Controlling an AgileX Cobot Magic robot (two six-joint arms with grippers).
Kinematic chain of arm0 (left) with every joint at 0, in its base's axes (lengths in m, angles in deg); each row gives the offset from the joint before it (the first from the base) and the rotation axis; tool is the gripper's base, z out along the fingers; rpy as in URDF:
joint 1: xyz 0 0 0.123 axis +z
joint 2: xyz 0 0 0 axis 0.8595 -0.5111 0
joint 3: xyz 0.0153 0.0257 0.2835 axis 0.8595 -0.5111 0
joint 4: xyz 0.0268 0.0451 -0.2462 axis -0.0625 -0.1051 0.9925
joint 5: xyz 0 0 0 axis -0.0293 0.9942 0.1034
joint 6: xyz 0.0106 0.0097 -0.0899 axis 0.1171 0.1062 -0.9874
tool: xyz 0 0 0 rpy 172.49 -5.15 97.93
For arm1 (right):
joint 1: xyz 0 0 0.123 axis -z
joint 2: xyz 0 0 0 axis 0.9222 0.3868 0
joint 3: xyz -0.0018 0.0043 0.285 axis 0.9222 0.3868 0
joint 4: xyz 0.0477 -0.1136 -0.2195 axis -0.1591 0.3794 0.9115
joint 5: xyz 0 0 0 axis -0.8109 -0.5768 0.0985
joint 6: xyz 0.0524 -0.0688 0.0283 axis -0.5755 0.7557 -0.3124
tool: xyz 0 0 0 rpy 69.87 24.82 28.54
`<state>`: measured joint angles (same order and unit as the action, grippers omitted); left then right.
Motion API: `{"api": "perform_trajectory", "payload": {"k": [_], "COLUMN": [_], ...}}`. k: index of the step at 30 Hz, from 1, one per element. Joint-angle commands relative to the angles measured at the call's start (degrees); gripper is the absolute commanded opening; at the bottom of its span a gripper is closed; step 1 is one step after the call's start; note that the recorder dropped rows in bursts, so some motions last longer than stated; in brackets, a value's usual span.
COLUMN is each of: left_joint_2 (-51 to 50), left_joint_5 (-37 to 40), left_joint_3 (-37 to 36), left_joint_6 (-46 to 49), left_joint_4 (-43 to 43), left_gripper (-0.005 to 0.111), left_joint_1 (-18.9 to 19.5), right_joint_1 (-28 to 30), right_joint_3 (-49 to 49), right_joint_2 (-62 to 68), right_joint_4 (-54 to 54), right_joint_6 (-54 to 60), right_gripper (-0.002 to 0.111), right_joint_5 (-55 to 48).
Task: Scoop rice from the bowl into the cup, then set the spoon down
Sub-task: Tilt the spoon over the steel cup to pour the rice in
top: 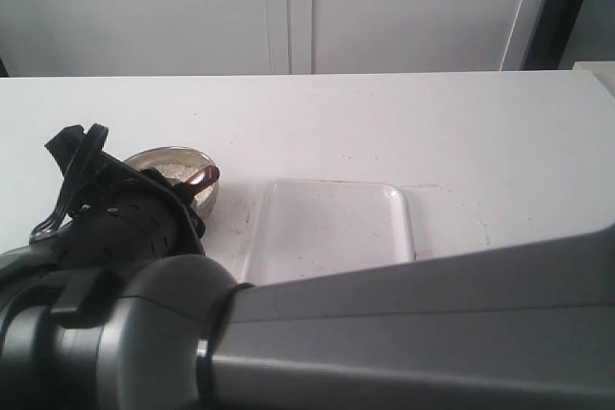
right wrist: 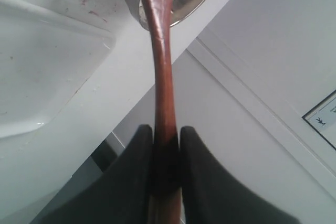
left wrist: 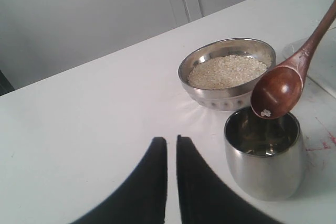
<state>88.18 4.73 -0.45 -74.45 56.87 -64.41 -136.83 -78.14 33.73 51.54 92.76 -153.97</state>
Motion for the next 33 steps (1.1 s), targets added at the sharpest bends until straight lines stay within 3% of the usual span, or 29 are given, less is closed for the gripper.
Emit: {"api": "perform_trajectory", "payload": {"k": [1,33], "left_joint_2": [0.05,0.05], "left_joint_5": [-0.34,-0.34], "left_joint_3": [0.18,0.18], "left_joint_6": [-0.08,-0.08], "left_joint_4": [0.39,0.39], "left_gripper": [0.014,0.014], "left_joint_1": [-0.16,-0.16], "right_joint_1": [0.1,-0.43], "right_joint_3": [0.18,0.18], "right_joint_2": [-0.59,0.09], "right_joint_4": [2.64,2.54], "right_joint_6": [0.27,1.22], "right_gripper": [0.0,0.0], "right_joint_5": [-0.63,-0.63]}}
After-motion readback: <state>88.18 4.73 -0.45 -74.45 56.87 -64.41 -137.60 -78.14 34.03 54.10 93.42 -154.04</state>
